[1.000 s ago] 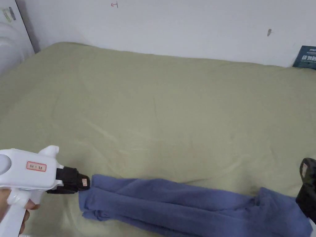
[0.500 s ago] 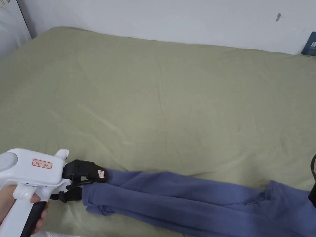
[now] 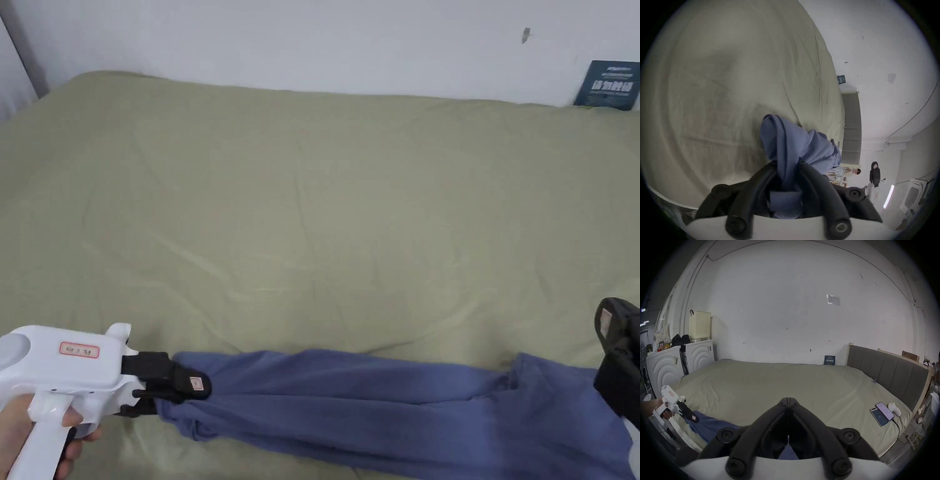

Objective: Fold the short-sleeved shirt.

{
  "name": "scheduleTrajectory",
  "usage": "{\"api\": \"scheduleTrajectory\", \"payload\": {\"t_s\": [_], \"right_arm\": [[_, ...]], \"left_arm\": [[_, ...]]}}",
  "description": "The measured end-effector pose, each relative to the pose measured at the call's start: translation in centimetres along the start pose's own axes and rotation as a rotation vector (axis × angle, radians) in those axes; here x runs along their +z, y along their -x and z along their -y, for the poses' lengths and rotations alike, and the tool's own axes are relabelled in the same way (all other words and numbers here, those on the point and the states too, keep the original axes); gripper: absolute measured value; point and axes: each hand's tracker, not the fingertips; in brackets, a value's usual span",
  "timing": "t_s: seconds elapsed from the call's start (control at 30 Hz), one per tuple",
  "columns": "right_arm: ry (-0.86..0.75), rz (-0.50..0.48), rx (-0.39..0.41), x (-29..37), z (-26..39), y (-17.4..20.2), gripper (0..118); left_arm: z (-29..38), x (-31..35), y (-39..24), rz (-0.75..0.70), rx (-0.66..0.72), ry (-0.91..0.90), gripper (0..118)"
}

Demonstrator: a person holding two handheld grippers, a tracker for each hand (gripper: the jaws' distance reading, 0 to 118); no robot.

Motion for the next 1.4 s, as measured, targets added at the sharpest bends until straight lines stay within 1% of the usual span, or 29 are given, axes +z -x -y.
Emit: {"api": "scheduleTrajectory", "payload": {"t_s": [0.13, 0.27, 0.4, 0.5, 0.6, 0.7, 0.77, 0.8, 0.87, 0.93, 1.03, 1.07, 1.1, 1.13, 1.17, 1.2, 1.23, 1.33, 1.4], "right_arm": [[-0.014, -0.003, -0.010, 0.7, -0.5, -0.3, 0], [-0.033, -0.015, -0.025, 1.7, -1.4, -0.6, 0], [-0.057, -0.014, -0.032, 2.4, -1.8, -1.3, 0], [-0.073, -0.015, -0.020, 2.5, -1.9, -1.2, 0], [-0.096, -0.007, -0.013, 2.9, -1.9, -1.8, 0], [-0.122, 0.022, 0.000, 3.4, -1.9, -2.1, 0], [-0.131, 0.030, 0.000, 3.7, -1.9, -2.4, 0], [-0.137, 0.030, -0.007, 3.8, -1.9, -2.5, 0], [-0.138, 0.029, -0.021, 3.7, -1.3, -3.9, 0], [-0.124, 0.035, -0.029, 3.8, -0.9, -4.3, 0], [-0.109, 0.040, -0.040, 4.2, -0.4, -4.8, 0], [-0.102, 0.047, -0.045, 4.2, -0.2, -5.1, 0], [-0.095, 0.052, -0.053, 4.0, 0.3, -5.9, 0], [-0.088, 0.053, -0.063, 3.8, 0.6, -6.4, 0], [-0.081, 0.055, -0.067, 3.7, 0.8, -6.7, 0], [-0.072, 0.065, -0.068, 3.5, 0.9, -6.9, 0], [-0.065, 0.073, -0.068, 3.5, 0.8, -6.7, 0], [-0.054, 0.077, -0.080, 3.4, 1.0, -7.1, 0], [-0.040, 0.075, -0.080, 2.8, 1.1, -7.3, 0]], "left_arm": [[0.1, 2.4, -1.0, 0.006, 0.016, -0.102, 9], [0.4, 5.8, -1.7, -0.014, 0.012, -0.153, 9], [1.8, 10.1, -2.6, -0.107, -0.010, -0.236, 9], [2.9, 11.1, -4.8, -0.205, -0.077, -0.246, 9], [4.3, 9.8, -9.3, -0.270, -0.178, -0.234, 9], [5.7, 6.7, -14.2, -0.338, -0.290, -0.199, 9], [6.3, 4.2, -16.9, -0.347, -0.326, -0.148, 9], [6.5, 2.6, -18.1, -0.350, -0.320, -0.129, 9], [6.8, -0.8, -20.1, -0.358, -0.384, -0.077, 9], [7.1, -4.5, -21.5, -0.409, -0.425, -0.018, 9], [7.8, -10.0, -22.6, -0.447, -0.486, 0.053, 9], [8.0, -11.9, -22.9, -0.434, -0.502, 0.070, 15], [8.1, -13.2, -22.7, -0.407, -0.515, 0.092, 38], [8.1, -14.9, -22.6, -0.373, -0.518, 0.086, 91], [7.8, -16.4, -22.0, -0.330, -0.516, 0.107, 118], [7.7, -17.9, -21.6, -0.294, -0.515, 0.158, 115], [8.0, -18.1, -21.3, -0.262, -0.486, 0.142, 109], [7.5, -17.4, -21.6, -0.192, -0.385, 0.133, 109], [7.0, -14.7, -21.5, -0.175, -0.407, 0.062, 106]]}}
